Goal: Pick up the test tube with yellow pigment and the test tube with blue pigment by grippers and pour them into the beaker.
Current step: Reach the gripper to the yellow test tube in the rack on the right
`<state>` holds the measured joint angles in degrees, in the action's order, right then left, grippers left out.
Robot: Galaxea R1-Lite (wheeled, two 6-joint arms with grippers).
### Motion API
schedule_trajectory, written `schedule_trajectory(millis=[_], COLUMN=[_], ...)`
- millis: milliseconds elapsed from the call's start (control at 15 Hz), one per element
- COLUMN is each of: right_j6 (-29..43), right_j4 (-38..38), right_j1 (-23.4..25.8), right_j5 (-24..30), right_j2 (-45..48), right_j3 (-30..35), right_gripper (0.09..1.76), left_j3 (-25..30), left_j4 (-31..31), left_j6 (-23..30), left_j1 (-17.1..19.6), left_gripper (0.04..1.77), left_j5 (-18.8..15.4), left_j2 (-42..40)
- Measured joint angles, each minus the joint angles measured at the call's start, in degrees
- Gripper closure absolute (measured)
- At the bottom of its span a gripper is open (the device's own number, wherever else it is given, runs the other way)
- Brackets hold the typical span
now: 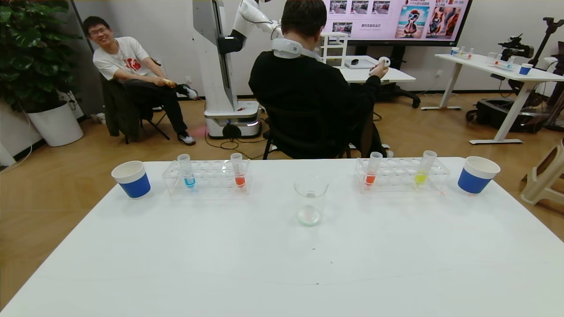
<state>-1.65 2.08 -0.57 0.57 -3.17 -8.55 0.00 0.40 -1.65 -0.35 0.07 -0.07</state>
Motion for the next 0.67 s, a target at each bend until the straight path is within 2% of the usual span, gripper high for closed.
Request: schedule_trajectory(millis=[267, 667], right_j6=[0.13, 0.24], right_j4=[6.45, 31.93], right_j1=[-1.11, -1.57], right_j5=[0.09, 0.9], right_j2=[-15.82, -47.41], right_j3=[-10.65, -16.25], right_gripper=[0.11, 0.11], left_j3=[0.0, 0.0], left_j4=[0.0, 0.0], left_j6=[0.0, -0.02], left_j1=[0.0, 0.0], left_gripper=[0.06, 0.06], left_j5=[0.0, 0.0], left_j2=[0.0, 0.0])
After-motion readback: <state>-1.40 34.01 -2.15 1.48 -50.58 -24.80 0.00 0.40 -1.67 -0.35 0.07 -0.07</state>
